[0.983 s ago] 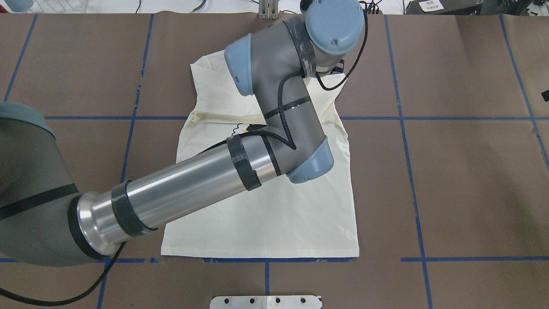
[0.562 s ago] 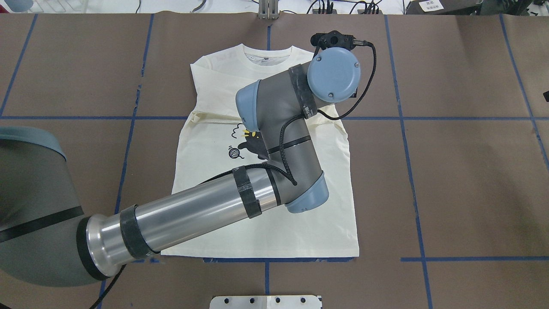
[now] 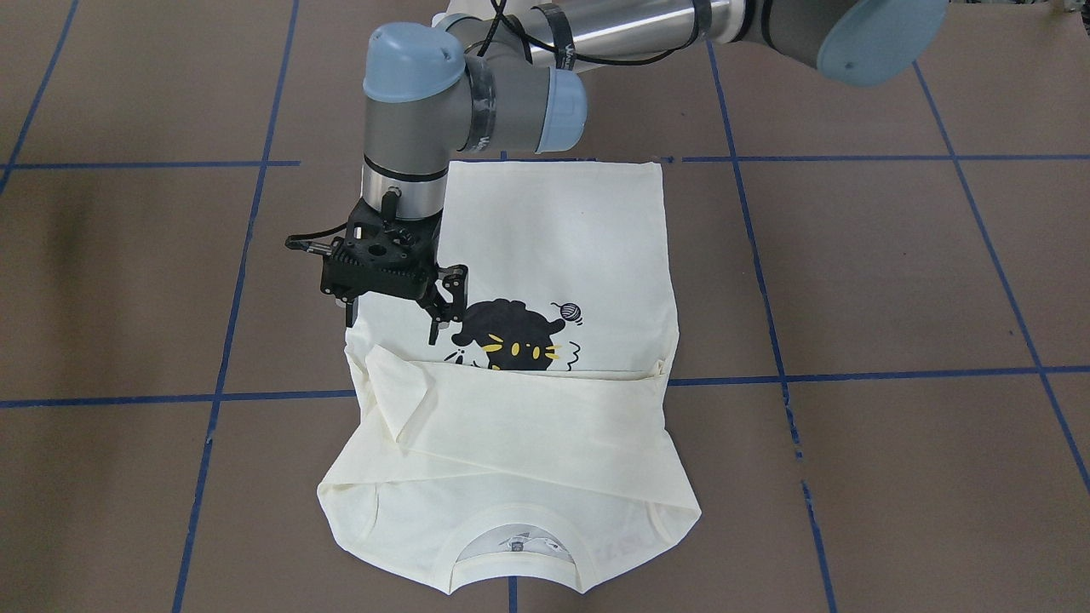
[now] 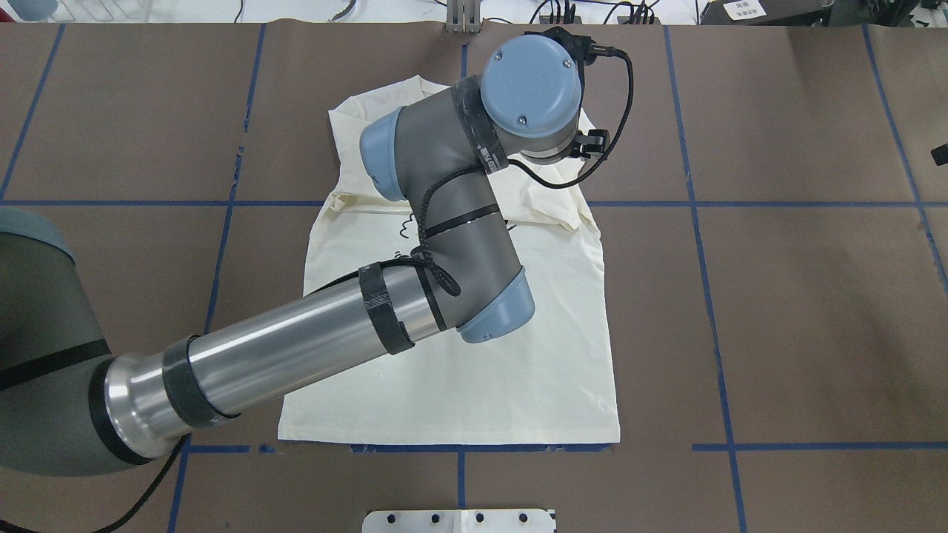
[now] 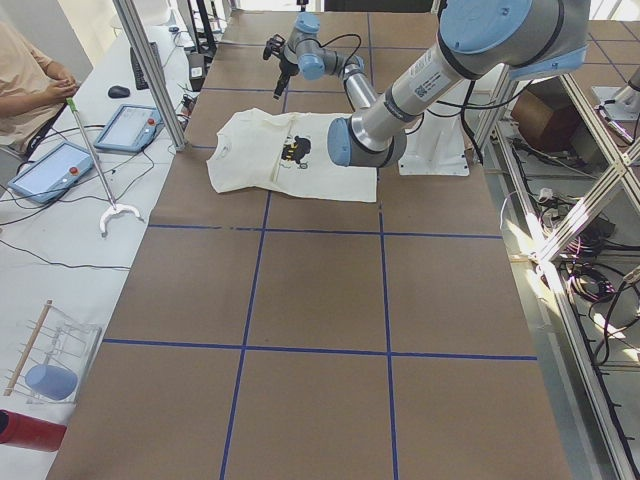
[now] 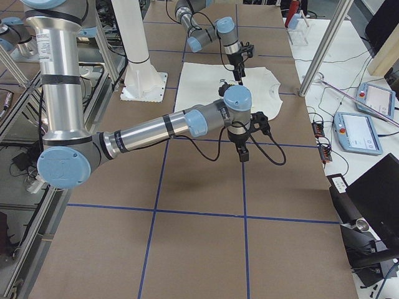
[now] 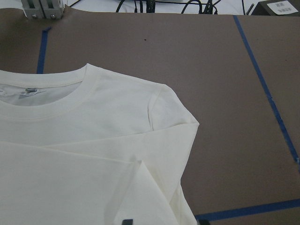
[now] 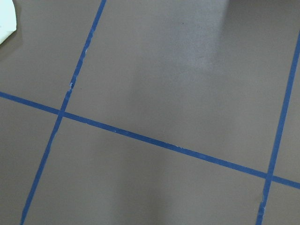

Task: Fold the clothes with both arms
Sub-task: 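Release the sleeve and withdraw the left gripper while the right gripper moves in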

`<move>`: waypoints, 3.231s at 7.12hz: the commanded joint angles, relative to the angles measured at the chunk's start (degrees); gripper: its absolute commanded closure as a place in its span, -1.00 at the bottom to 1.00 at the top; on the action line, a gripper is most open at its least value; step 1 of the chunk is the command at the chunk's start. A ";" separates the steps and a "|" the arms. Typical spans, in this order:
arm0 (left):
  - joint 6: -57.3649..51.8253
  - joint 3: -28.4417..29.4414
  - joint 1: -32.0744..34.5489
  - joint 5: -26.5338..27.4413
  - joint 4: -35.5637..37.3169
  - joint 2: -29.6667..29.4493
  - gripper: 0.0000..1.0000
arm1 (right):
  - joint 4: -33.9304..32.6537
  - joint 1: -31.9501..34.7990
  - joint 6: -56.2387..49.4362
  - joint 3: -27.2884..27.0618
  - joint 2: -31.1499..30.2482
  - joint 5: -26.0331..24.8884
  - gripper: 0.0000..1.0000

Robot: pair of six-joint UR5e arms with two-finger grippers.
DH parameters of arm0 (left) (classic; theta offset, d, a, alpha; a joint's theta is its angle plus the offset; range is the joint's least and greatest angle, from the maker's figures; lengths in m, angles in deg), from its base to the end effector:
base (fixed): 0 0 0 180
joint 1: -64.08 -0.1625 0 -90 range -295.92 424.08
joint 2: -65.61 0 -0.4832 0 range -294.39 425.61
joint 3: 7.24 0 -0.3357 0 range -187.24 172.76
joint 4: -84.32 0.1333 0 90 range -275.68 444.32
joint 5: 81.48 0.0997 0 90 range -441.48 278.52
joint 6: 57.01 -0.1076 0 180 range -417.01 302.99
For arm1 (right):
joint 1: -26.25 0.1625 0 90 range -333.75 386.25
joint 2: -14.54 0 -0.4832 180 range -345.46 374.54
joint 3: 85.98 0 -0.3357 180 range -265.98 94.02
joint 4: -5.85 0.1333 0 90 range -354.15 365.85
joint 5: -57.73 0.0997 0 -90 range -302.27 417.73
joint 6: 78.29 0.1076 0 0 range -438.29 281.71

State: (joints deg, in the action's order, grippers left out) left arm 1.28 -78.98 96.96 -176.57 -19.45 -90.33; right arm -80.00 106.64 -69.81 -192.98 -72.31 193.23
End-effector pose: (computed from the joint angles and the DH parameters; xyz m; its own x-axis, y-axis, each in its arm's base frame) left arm 0.6122 -0.5431 0.0749 0.5913 0.2412 -0.7696 0.1934 0.8840 0.4256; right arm -0.0216 -0.4665 0.5570 0.6575 -0.2694 0.7036 0.0558 0.9487 0.3112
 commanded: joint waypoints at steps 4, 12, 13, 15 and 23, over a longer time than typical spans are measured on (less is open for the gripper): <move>-17.67 -31.94 7.37 -7.13 8.58 21.71 -1.00 | 3.94 -20.28 31.90 1.16 16.31 -12.11 -0.99; -39.28 -45.68 21.24 -20.56 6.56 35.61 -1.00 | 4.11 -42.13 48.71 31.57 44.74 -35.80 -0.70; -41.56 -45.68 22.48 -21.71 6.56 36.31 -1.00 | 4.03 -43.98 49.26 33.59 46.06 -38.87 -0.66; -41.33 -45.68 22.58 -21.90 6.56 36.49 -1.00 | 3.50 -46.19 48.57 35.37 46.16 -43.28 -0.54; -40.44 -45.50 22.49 -21.90 6.56 36.49 -1.00 | -5.11 -43.04 30.76 31.71 43.11 -47.26 0.12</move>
State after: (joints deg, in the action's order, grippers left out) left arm -39.26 -124.54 119.46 -198.46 -12.89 -53.84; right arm -84.69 62.25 -35.31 -159.13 -27.05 145.89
